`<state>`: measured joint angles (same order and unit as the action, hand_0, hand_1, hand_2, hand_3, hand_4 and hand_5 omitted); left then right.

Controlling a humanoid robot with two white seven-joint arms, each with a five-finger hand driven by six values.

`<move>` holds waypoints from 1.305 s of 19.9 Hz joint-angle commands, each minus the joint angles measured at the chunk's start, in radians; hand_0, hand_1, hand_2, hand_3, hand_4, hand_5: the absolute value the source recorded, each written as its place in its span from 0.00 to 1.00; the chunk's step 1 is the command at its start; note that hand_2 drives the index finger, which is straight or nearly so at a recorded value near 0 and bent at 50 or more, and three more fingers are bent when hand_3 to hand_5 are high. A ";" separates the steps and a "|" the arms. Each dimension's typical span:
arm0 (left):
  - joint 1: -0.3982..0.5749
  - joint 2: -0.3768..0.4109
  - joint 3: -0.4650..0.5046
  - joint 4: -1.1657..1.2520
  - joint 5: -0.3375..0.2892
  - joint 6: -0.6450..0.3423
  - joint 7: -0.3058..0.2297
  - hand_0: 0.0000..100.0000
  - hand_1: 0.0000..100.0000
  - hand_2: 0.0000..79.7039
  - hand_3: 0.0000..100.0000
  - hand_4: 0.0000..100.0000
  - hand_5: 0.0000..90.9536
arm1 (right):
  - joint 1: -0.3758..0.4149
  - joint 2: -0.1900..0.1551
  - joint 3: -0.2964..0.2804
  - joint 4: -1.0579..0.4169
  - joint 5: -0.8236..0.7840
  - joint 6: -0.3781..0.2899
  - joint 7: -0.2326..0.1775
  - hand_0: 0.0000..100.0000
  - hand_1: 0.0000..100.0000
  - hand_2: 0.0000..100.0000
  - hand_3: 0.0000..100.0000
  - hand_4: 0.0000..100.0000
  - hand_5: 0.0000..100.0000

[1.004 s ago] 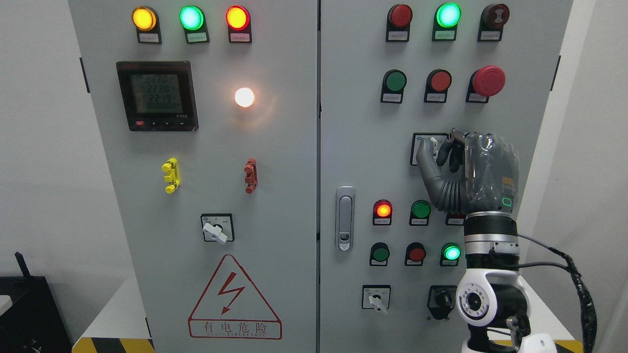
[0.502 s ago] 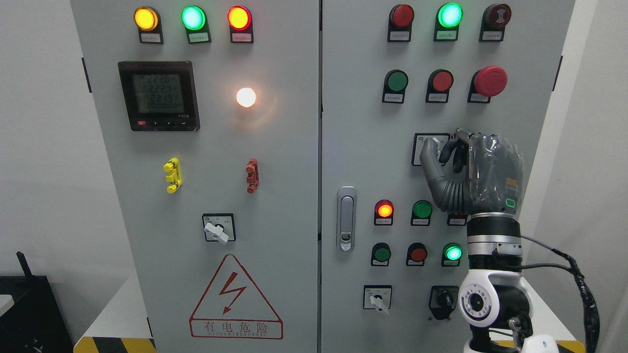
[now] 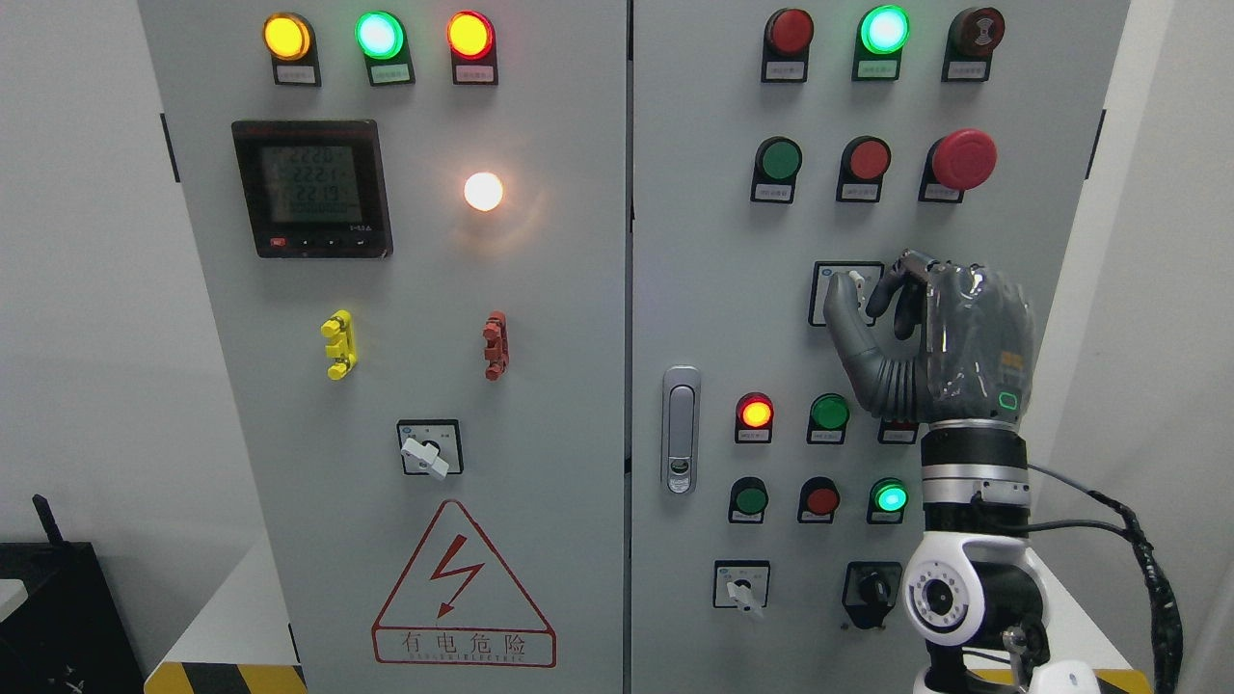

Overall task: Rotate and turn off gray switch
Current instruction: 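Open the right hand's fingers and pull the hand back from the switch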

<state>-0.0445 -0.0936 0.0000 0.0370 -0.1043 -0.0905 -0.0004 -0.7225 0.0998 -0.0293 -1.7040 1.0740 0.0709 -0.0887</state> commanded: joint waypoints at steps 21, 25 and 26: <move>0.000 0.000 0.032 0.001 0.000 0.000 0.000 0.12 0.39 0.00 0.00 0.00 0.00 | 0.264 -0.035 -0.012 -0.209 -0.009 -0.319 -0.114 0.24 0.11 0.03 0.02 0.00 0.00; 0.000 0.000 0.032 0.001 0.000 0.000 0.000 0.12 0.39 0.00 0.00 0.00 0.00 | 0.294 -0.043 -0.012 -0.212 -0.008 -0.319 -0.105 0.07 0.16 0.00 0.00 0.00 0.00; 0.000 0.000 0.032 0.000 0.000 0.000 0.000 0.12 0.39 0.00 0.00 0.00 0.00 | 0.301 -0.048 -0.012 -0.212 -0.009 -0.319 -0.106 0.06 0.18 0.00 0.00 0.00 0.00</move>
<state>-0.0445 -0.0936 0.0000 0.0378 -0.1043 -0.0905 -0.0004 -0.4765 0.0732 -0.0408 -1.8674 1.0650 -0.2436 -0.1985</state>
